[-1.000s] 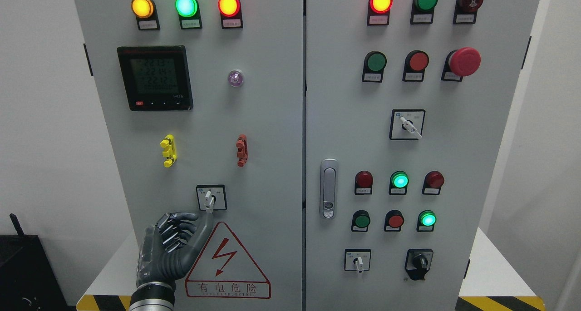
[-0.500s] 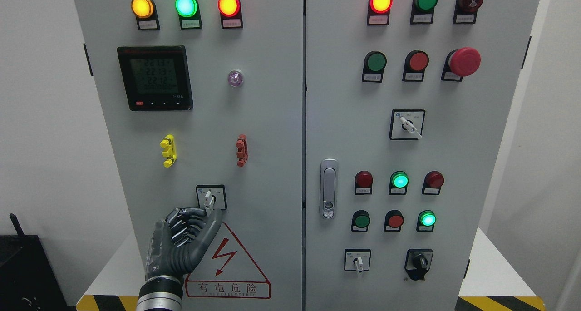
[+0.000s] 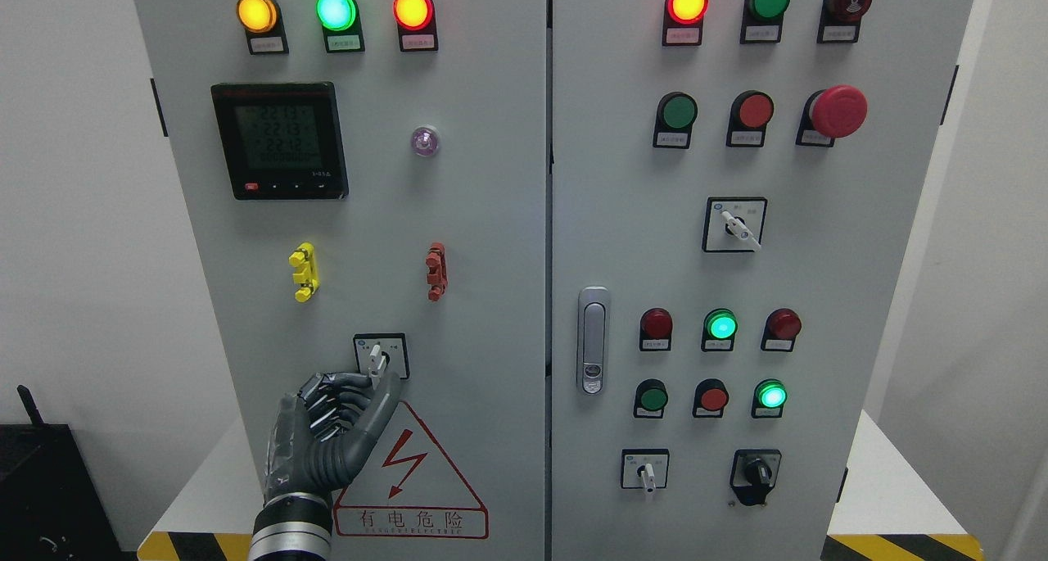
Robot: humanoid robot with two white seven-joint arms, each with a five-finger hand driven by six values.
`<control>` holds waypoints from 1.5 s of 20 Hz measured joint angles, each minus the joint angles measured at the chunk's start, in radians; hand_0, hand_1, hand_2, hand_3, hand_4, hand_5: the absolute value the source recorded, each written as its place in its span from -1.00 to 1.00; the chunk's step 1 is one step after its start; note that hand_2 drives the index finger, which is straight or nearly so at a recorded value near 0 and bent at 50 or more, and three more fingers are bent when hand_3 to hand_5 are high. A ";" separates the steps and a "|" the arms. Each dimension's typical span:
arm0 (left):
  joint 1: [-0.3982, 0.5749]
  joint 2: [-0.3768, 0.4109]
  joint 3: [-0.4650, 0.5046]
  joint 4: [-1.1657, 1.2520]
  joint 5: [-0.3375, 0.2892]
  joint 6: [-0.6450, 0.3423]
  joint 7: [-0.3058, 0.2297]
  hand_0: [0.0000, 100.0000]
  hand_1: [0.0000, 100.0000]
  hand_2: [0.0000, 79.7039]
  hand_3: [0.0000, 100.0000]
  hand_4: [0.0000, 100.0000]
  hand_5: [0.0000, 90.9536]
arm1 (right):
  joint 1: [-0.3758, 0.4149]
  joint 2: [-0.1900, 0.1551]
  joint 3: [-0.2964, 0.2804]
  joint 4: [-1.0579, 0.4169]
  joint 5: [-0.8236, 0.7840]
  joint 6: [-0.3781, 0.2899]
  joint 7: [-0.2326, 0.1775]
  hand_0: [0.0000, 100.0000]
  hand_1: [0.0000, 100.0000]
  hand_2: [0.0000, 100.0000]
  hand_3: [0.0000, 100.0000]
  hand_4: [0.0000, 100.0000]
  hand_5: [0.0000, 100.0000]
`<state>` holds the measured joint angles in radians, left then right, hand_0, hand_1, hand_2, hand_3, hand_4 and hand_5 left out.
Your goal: Turn on light switch 1
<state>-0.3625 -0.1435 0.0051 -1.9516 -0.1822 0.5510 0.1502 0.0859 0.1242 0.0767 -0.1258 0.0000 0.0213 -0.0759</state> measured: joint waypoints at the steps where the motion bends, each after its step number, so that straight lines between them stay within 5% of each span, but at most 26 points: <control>1: -0.001 0.000 0.000 0.001 0.000 0.005 0.000 -0.84 0.29 0.33 0.51 0.64 0.71 | 0.000 0.000 0.000 0.000 0.000 0.000 0.000 -1.00 -1.00 -1.00 -1.00 -1.00 -1.00; 30: -0.022 -0.005 0.017 0.005 -0.010 0.027 0.006 -0.78 0.29 0.40 0.55 0.67 0.74 | 0.000 0.000 0.000 0.000 0.000 0.000 0.000 -1.00 -1.00 -1.00 -1.00 -1.00 -1.00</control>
<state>-0.3846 -0.1484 0.0222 -1.9465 -0.1921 0.5781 0.1565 0.0859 0.1243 0.0767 -0.1258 0.0000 0.0214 -0.0759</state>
